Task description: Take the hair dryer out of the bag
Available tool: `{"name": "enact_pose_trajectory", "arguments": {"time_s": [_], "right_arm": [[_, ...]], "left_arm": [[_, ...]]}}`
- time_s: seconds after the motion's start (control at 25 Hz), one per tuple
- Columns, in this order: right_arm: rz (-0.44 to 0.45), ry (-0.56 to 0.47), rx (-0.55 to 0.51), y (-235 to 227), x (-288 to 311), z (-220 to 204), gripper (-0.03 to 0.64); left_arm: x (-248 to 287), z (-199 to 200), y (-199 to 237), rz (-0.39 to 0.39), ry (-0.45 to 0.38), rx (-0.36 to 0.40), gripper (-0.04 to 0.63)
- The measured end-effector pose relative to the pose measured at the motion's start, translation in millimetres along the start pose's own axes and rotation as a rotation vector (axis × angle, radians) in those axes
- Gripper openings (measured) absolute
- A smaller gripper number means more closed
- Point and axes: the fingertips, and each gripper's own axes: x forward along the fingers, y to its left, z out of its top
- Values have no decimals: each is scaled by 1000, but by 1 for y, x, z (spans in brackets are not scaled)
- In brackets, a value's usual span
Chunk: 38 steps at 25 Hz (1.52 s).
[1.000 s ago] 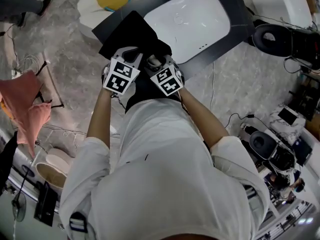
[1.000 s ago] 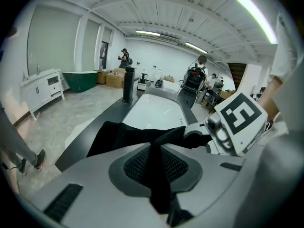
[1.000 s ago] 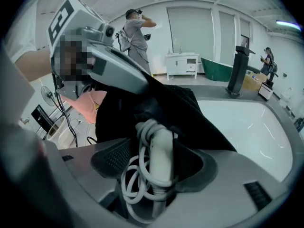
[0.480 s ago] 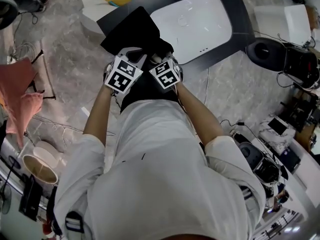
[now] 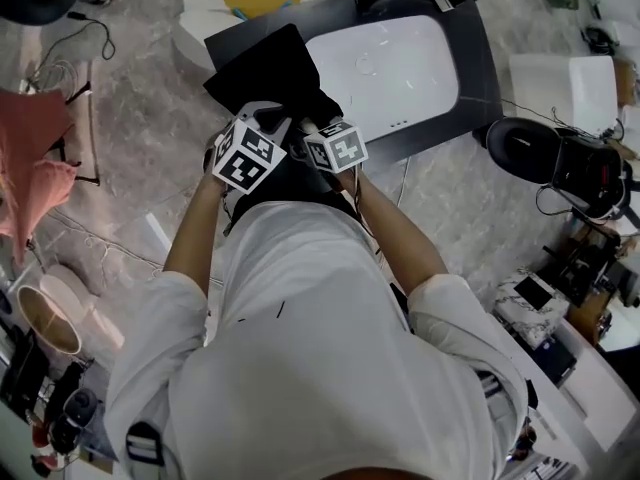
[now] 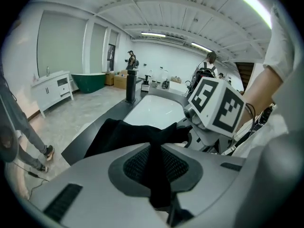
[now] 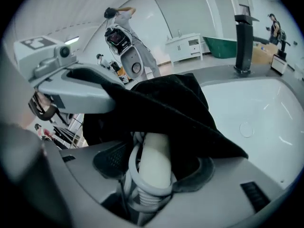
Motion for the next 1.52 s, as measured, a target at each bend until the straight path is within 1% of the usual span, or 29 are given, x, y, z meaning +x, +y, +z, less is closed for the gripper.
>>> {"name": "enact_pose_trajectory", "arguments": {"time_s": [0.08,0.12,0.16,0.2,0.32,0.36,0.4,0.44,0.6,0.64,0.68,0.72,0.88,0.92,1.0,1.12,1.2,1.32,1.52], "right_arm": [[37,-10,45,1,-8,2,245],[45,-11,51,2,-12,2,245],[41,-5,34,2,-17,0,245],[24,8,-9,2,-21,-3,244],[-28,61,-191,6,-29,-14,244],[-27,71,-221,8,-29,-19,244],[-16,75,-220,10,-29,-23,244],[2,70,-189,10,-29,-27,244],[84,-2,46,4,-37,-31,242],[90,-12,72,2,-39,-30,242],[83,-12,68,0,-41,-31,242],[67,-4,34,-1,-43,-32,242],[-7,56,-205,-1,-49,-41,242],[-15,64,-243,0,-49,-43,242],[-17,70,-267,0,-50,-46,242],[-8,69,-250,-1,-52,-51,241],[1,67,-217,-5,-55,-55,241],[39,48,-128,-10,-60,-60,241],[133,-1,42,-14,-69,-66,241]], "left_arm": [[-3,3,-3,17,4,20,63],[-4,3,-3,26,6,21,63],[-4,2,-2,35,8,16,63],[-4,2,-1,43,10,5,63],[-4,2,4,64,11,-33,63],[-4,2,5,67,13,-41,63],[-3,2,6,69,17,-43,63],[-2,2,5,70,22,-41,63],[-2,3,-4,65,21,-33,63],[-2,3,-6,64,19,-32,63],[-3,3,-7,66,20,-30,63],[-2,2,-9,69,22,-27,63],[4,1,-14,72,36,-29,63],[5,1,-13,72,40,-30,63],[7,-1,-12,75,50,-29,63],[8,-6,-11,79,67,-26,63],[11,-7,-13,76,76,-26,63],[13,-8,-18,71,75,-29,63],[13,-2,-27,61,59,-23,61]]}}
